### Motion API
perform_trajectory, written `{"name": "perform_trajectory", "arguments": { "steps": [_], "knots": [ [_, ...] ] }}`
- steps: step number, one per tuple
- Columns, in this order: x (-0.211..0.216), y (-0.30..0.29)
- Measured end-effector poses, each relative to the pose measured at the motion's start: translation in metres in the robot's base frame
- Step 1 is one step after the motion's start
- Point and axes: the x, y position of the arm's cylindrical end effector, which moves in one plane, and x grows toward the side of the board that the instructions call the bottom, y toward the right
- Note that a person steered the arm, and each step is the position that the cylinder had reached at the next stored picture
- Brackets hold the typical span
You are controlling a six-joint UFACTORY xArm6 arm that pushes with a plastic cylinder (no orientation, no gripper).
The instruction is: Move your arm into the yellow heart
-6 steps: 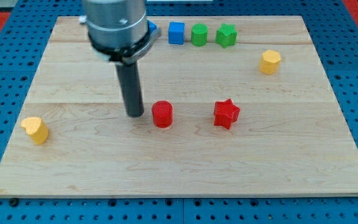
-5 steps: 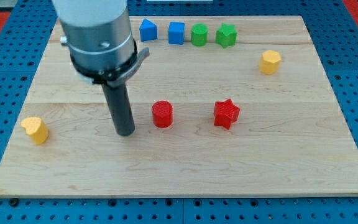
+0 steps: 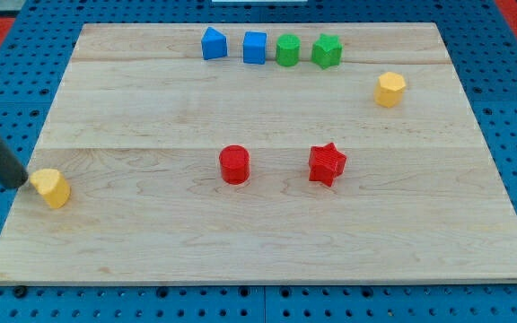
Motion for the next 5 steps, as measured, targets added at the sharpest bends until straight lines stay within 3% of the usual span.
{"name": "perform_trajectory", "arguments": {
  "steps": [1, 2, 3, 4, 5],
  "knots": [
    [-0.011, 0.026],
    [0.014, -0.012],
    [0.021, -0.014],
    [0.036, 0.015],
    [0.026, 0.018]
  ]
}}
